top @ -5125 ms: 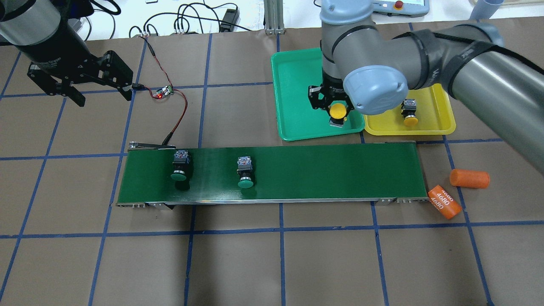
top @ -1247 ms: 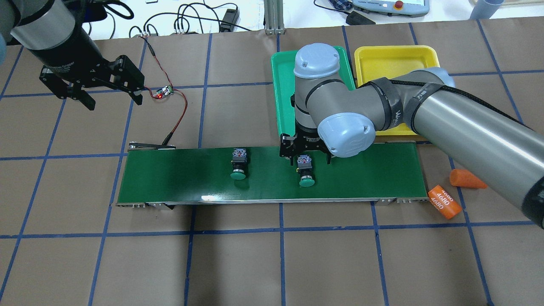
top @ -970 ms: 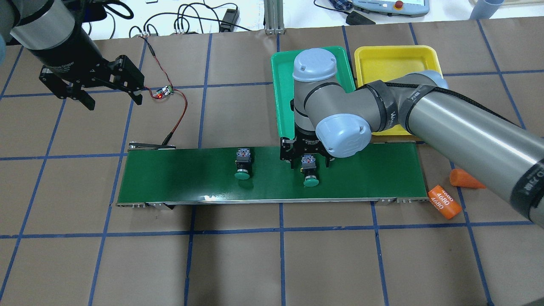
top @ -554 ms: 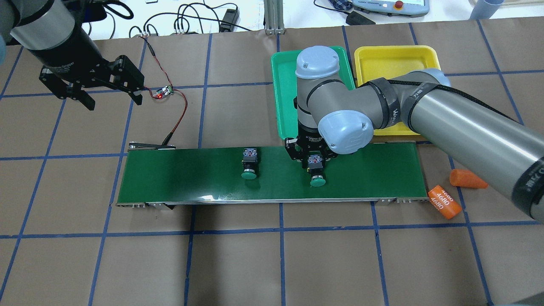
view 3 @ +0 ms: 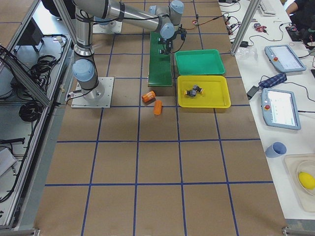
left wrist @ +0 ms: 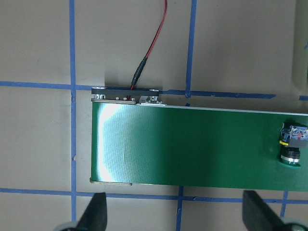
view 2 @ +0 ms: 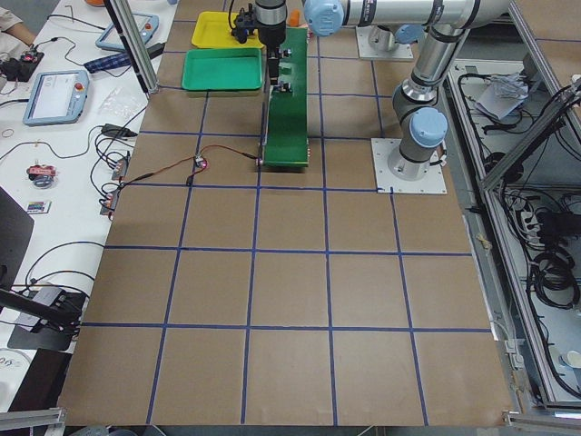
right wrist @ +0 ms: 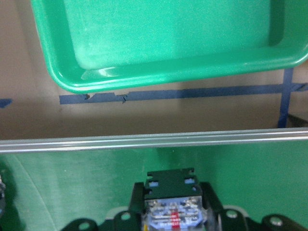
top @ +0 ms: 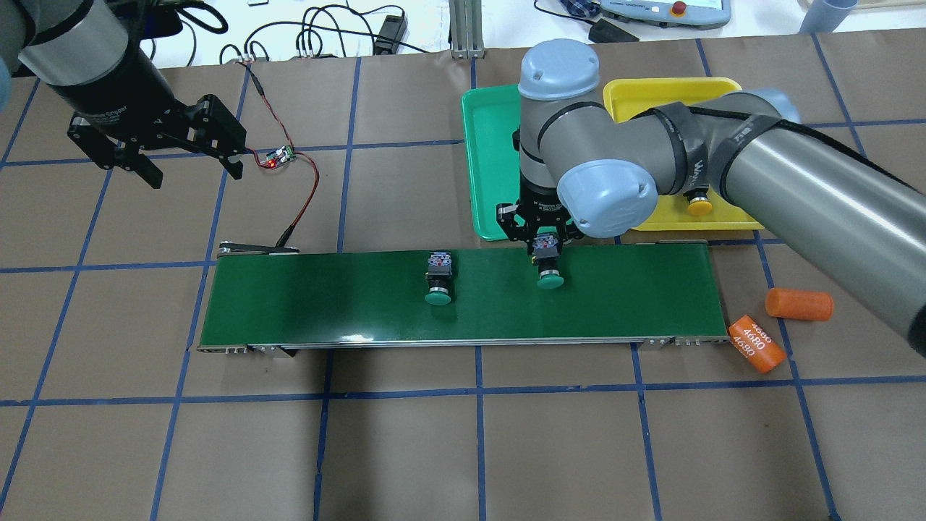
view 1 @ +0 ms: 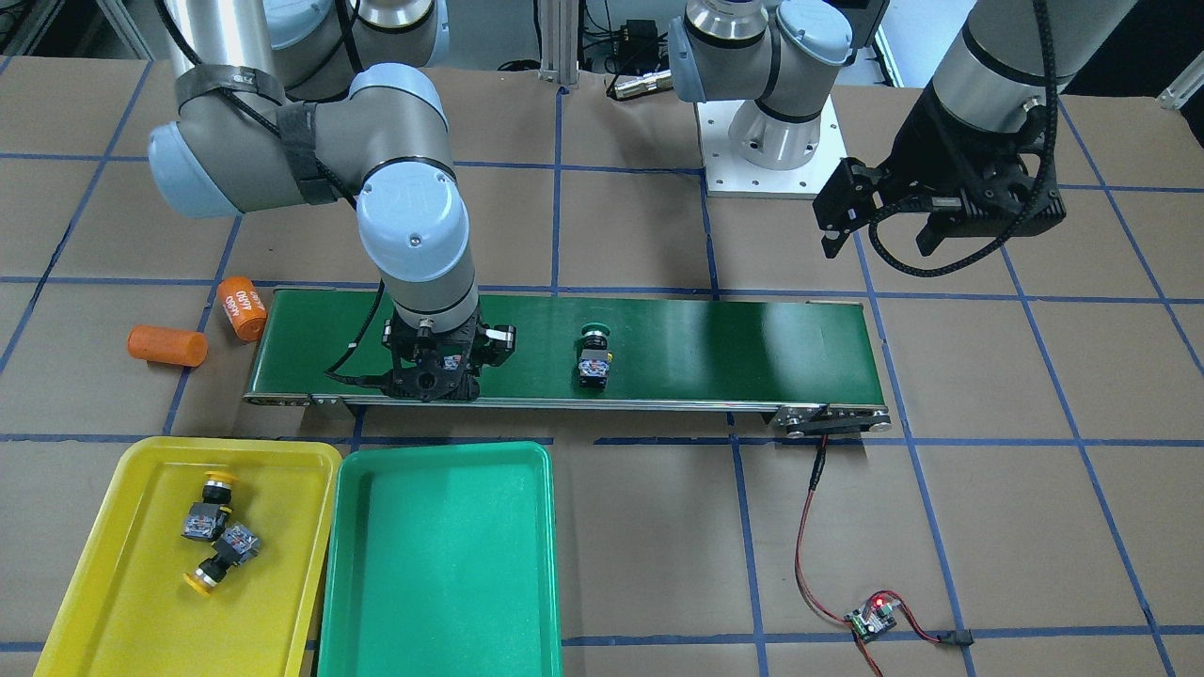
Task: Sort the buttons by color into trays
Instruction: 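Carry the green-capped button into the green tray and open the right gripper, then reach the right gripper to the last green-capped button on the belt and grasp it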
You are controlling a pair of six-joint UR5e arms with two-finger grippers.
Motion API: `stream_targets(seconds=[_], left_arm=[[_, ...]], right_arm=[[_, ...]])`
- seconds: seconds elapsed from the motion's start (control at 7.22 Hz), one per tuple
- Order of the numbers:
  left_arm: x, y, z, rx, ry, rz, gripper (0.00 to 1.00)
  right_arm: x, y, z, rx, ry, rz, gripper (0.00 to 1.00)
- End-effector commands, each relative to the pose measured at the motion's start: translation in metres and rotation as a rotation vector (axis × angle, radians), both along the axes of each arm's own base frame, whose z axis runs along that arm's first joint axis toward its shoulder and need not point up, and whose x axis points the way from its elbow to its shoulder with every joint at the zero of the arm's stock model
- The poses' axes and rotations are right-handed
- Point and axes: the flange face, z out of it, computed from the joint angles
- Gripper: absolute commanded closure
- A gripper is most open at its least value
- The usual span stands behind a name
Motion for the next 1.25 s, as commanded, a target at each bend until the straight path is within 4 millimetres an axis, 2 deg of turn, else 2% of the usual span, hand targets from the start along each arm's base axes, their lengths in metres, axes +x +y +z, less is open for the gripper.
stream_targets(seconds=[0.0,0.14,0.28,0.42,0.55,0.69,0.83,0.97,1.11], left_arm=[[0.000,0.000,0.001,-0.001,0.000,0.000,0.00],[0.000,0.001,0.000,0.000,0.000,0.000,0.00],[0.000,0.001,0.000,0.000,0.000,0.000,0.00],[0.000,0.001,0.000,0.000,0.000,0.000,0.00],[0.000,0.002,0.001,-0.003,-0.003,0.000,0.00],[0.000,0.002,0.002,-0.002,-0.005,0.000,0.00],[0.000,0.002,0.001,-0.002,-0.005,0.000,0.00],[0.000,0.002,0.001,-0.001,-0.005,0.000,0.00],[0.000,0.002,0.001,-0.003,-0.003,0.000,0.00]], right_arm=[[-0.029,-0.069,0.013,-0.136,-0.027,-0.001,1.00],[-0.026,-0.095,0.003,-0.175,-0.033,0.006,1.00],[-0.022,-0.115,-0.025,-0.213,-0.039,0.016,1.00],[-0.022,-0.121,-0.045,-0.221,-0.038,0.016,1.00],[-0.021,-0.122,-0.056,-0.203,-0.036,0.016,0.98],[-0.022,-0.123,-0.056,-0.209,-0.038,0.015,0.17],[-0.024,-0.120,-0.056,-0.207,-0.031,0.013,0.00],[-0.027,-0.116,-0.043,-0.205,-0.032,0.010,0.00],[-0.024,-0.100,-0.021,-0.152,-0.028,0.007,0.00]])
